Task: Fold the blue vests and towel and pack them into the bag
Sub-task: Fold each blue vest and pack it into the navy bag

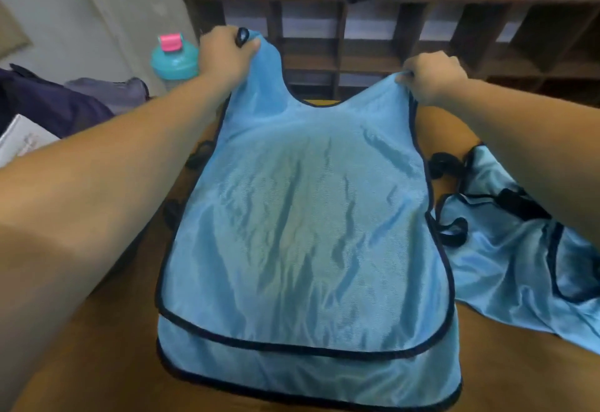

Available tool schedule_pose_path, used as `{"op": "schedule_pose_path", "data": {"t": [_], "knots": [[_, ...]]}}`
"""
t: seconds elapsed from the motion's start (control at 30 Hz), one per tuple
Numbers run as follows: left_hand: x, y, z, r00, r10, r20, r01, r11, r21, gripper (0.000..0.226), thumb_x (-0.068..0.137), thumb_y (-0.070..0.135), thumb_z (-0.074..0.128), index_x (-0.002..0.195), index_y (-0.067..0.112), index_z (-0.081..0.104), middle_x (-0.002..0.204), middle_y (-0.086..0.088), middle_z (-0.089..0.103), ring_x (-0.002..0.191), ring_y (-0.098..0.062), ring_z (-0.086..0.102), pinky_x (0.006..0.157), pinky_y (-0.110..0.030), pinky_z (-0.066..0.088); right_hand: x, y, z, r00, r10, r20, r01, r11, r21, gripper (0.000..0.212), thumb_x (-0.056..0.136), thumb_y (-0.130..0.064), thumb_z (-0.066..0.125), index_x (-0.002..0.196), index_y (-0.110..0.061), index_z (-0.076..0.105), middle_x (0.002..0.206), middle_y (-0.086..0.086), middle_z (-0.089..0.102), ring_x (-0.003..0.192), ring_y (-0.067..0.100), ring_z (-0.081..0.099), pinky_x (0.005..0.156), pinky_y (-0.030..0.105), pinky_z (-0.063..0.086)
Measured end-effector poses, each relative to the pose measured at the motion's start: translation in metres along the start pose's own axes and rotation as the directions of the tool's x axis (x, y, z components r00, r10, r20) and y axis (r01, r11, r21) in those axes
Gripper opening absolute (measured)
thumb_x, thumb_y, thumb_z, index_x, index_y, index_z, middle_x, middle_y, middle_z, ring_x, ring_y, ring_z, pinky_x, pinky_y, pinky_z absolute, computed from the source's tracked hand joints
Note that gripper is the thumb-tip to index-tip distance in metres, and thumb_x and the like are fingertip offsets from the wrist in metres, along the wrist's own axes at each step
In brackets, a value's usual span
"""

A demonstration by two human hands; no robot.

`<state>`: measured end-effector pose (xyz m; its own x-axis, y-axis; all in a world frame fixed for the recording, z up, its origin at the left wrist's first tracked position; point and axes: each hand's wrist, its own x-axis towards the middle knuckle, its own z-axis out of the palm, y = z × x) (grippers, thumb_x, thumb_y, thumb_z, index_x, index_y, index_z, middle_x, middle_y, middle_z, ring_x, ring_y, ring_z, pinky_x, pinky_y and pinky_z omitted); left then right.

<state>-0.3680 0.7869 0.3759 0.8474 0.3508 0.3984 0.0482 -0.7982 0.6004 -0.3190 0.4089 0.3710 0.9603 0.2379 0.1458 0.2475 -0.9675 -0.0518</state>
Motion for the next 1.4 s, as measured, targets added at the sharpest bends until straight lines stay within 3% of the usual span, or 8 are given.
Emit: {"op": "schedule_pose_path", "data": {"t": [0.27,0.4,0.53,0.77,0.97,1.1,1.23,1.4], "knots": [[0.003,-0.007,0.023,0.996,-0.076,0.045,0.069,0.99,0.124,0.034,0.099,0.043,0.067,0.102,0.009,0.069,0.103,-0.014,0.07,0.102,-0.033,0.067,0.076,-0.037,0.042,0.014,-0.004,0.02,0.998,0.002,-0.063,-0.007,0.996,-0.093,0.031,0.111,-0.034,0.046,0.112,-0.011,0.066,0.105,0.018,0.065,0.111,0.043,0.056,0.112,0.058,0.032],[-0.01,-0.009,0.027,0.994,-0.104,0.028,0.101,0.991,0.091,0.043,0.094,0.039,0.074,0.122,0.01,0.06,0.121,-0.01,0.068,0.113,-0.029,0.064,0.091,-0.037,0.047,0.01,-0.008,0.022,0.998,0.022,-0.064,-0.031,0.988,-0.151,0.032,0.106,-0.02,0.052,0.137,-0.013,0.058,0.129,0.021,0.057,0.128,0.045,0.046,0.117,0.06,0.027],[-0.03,-0.004,0.026,0.993,-0.008,0.116,-0.002,0.997,0.079,0.062,0.09,0.03,0.077,0.142,0.013,0.047,0.144,-0.012,0.047,0.125,-0.029,0.056,0.106,-0.035,0.044,-0.004,-0.021,0.019,0.998,0.054,-0.014,-0.056,0.993,-0.104,0.052,0.1,-0.011,0.058,0.15,-0.013,0.045,0.146,0.022,0.048,0.14,0.046,0.04,0.122,0.062,0.024],[-0.098,0.002,-0.001,0.939,0.156,0.307,-0.197,0.974,0.107,0.057,0.098,0.036,0.071,0.146,0.013,0.049,0.151,-0.012,0.045,0.136,-0.029,0.05,0.112,-0.037,0.038,-0.087,-0.061,0.009,0.989,-0.076,0.127,0.063,0.992,0.106,0.055,0.109,-0.04,0.049,0.158,-0.017,0.039,0.158,0.016,0.042,0.143,0.042,0.042,0.118,0.056,0.032],[-0.183,-0.015,-0.024,0.857,0.184,0.482,-0.276,0.953,0.127,0.06,0.102,0.049,0.064,0.149,0.015,0.048,0.156,-0.005,0.043,0.143,-0.023,0.044,0.115,-0.037,0.034,-0.2,-0.09,0.034,0.963,-0.226,0.148,0.176,0.94,0.291,0.063,0.107,-0.053,0.049,0.16,-0.02,0.038,0.163,0.008,0.038,0.149,0.034,0.036,0.122,0.051,0.03],[-0.228,-0.033,-0.037,0.82,0.164,0.548,-0.287,0.947,0.145,0.075,0.098,0.071,0.05,0.154,0.022,0.045,0.164,-0.001,0.036,0.152,-0.022,0.035,0.124,-0.042,0.031,-0.248,-0.093,0.051,0.96,-0.24,0.143,0.19,0.936,0.297,0.069,0.106,-0.062,0.042,0.162,-0.023,0.034,0.169,0.008,0.03,0.157,0.03,0.026,0.127,0.052,0.023],[-0.255,-0.058,-0.052,0.803,0.165,0.572,-0.348,0.91,0.227,0.084,0.095,0.086,0.026,0.163,0.037,0.031,0.174,0.008,0.019,0.161,-0.016,0.016,0.129,-0.049,0.019,-0.268,-0.078,0.068,0.963,-0.255,0.091,0.235,0.953,0.189,0.091,0.098,-0.083,0.011,0.165,-0.025,0.033,0.173,0.008,0.025,0.16,0.031,0.021,0.129,0.05,0.021],[-0.275,-0.048,-0.057,0.831,0.162,0.532,-0.294,0.94,0.173,0.074,0.101,0.076,0.031,0.162,0.036,0.035,0.174,0.009,0.022,0.161,-0.017,0.016,0.128,-0.048,0.019,-0.263,-0.06,0.058,0.952,-0.288,0.108,0.267,0.947,0.178,0.073,0.106,-0.069,0.029,0.166,-0.027,0.032,0.175,0.004,0.021,0.162,0.027,0.016,0.129,0.045,0.015]]}}
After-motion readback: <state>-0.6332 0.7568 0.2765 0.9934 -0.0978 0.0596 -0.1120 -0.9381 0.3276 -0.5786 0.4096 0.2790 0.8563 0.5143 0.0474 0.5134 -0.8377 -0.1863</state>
